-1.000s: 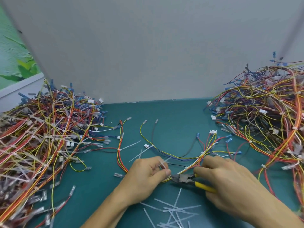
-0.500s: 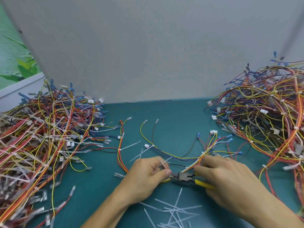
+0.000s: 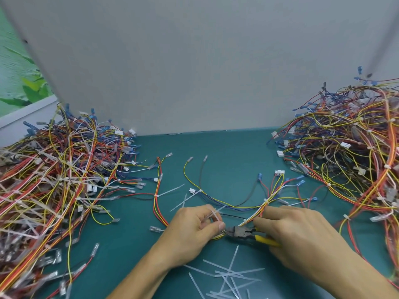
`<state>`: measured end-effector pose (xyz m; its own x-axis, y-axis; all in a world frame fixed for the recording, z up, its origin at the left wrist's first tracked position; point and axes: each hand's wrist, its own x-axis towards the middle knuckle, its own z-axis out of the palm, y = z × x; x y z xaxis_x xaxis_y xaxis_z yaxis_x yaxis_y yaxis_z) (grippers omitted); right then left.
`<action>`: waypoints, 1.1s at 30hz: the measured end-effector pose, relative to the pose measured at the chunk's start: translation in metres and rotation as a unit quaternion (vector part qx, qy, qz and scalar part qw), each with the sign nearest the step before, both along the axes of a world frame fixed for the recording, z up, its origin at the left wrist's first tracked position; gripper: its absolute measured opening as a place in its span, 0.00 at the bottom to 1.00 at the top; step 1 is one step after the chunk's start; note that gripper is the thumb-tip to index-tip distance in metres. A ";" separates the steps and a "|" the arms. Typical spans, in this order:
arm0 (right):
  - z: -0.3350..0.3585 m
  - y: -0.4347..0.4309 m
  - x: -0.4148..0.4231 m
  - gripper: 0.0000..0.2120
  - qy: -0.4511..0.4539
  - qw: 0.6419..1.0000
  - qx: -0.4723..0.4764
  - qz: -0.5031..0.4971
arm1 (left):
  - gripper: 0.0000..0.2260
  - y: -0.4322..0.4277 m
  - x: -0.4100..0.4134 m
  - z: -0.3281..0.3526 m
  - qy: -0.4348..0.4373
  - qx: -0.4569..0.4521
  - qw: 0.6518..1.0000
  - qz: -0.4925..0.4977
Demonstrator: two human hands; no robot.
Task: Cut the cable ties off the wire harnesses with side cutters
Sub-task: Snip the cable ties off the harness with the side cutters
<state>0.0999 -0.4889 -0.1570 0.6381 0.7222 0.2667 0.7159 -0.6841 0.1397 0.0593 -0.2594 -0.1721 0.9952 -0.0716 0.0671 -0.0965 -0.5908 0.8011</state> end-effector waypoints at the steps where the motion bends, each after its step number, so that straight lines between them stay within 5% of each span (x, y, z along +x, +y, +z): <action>1: 0.000 0.000 0.000 0.14 -0.005 1.000 -0.005 -0.002 | 0.09 0.000 0.000 0.000 -0.002 0.003 1.000 0.000; 10: 0.003 0.003 -0.001 0.16 0.036 0.999 -0.002 -0.007 | 0.08 0.002 0.001 -0.003 -0.013 -0.006 1.000 0.006; 14: 0.006 0.002 0.000 0.07 0.090 0.995 0.015 -0.034 | 0.08 0.004 0.001 0.001 0.020 -0.146 0.988 0.042; 18: 0.004 0.001 -0.001 0.10 0.153 0.983 0.077 -0.058 | 0.07 0.009 0.000 0.014 0.012 -0.366 0.930 0.045; 23: -0.007 0.024 -0.009 0.15 0.179 0.977 0.112 0.001 | 0.14 0.030 -0.003 0.027 -0.070 -0.417 0.899 0.110; 27: -0.012 0.029 -0.006 0.13 0.168 0.982 0.085 -0.012 | 0.14 0.049 0.000 0.026 -0.092 -0.352 0.918 0.159; 33: -0.004 0.005 0.010 0.16 0.161 0.985 0.041 -0.039 | 0.07 0.055 -0.004 0.016 -0.107 -0.053 0.987 0.105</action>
